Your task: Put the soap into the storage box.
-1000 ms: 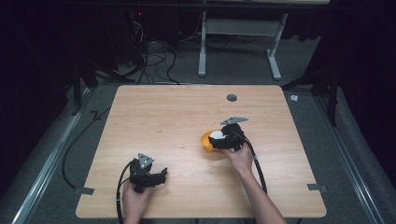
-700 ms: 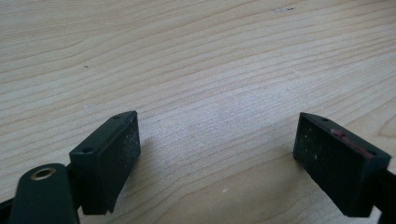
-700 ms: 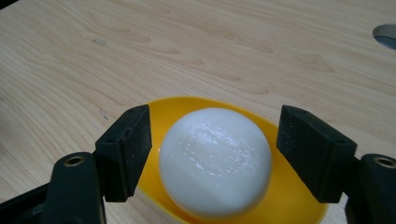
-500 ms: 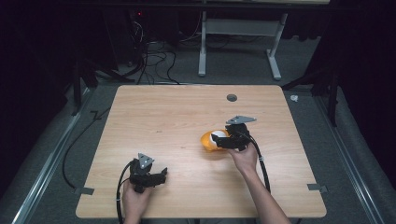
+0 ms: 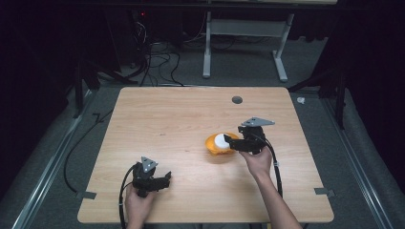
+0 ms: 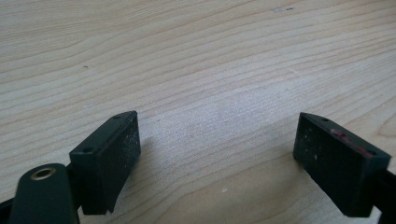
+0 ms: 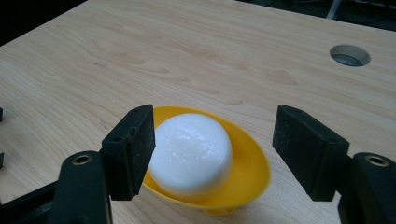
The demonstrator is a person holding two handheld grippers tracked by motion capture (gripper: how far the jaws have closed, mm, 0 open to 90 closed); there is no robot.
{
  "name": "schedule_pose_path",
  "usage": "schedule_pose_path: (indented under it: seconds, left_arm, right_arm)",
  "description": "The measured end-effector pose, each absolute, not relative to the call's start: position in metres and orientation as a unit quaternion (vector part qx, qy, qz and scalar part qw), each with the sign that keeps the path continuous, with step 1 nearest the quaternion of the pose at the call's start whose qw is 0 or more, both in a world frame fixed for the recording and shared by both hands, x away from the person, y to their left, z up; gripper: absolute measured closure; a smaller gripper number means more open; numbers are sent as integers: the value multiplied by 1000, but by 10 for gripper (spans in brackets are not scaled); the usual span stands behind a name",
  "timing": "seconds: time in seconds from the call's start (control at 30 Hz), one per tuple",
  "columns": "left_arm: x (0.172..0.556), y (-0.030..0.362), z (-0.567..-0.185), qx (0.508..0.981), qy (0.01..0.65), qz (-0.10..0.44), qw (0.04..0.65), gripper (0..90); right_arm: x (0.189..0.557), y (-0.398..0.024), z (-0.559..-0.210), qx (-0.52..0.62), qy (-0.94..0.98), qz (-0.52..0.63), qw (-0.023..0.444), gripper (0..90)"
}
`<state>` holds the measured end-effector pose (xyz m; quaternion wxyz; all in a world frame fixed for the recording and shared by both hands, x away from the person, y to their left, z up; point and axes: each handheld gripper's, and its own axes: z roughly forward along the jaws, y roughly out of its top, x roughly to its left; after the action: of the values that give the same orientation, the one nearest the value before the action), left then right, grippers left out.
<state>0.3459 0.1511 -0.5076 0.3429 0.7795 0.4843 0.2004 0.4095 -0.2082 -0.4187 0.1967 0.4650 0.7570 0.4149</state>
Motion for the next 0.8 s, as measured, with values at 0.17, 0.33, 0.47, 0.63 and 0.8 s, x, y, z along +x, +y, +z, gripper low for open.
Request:
schedule_pose_path:
  seconds: [0.17, 0.33, 0.47, 0.63, 0.8]
  left_arm:
    - [346, 151, -508, 780, 484, 200, 343, 152]
    - [346, 151, -507, 781, 483, 200, 342, 152]
    - [346, 151, -507, 781, 483, 199, 342, 152]
    - [346, 151, -507, 781, 483, 199, 342, 152]
    - [346, 151, -507, 781, 483, 199, 343, 152]
  right_arm:
    - [405, -215, -416, 466, 754, 417, 202, 313]
    - [401, -223, -414, 472, 749, 416, 208, 317]
    - [397, -228, -412, 473, 745, 418, 213, 317]
    - [393, -234, -408, 475, 741, 422, 218, 319]
    - [388, -239, -406, 475, 739, 422, 223, 321]
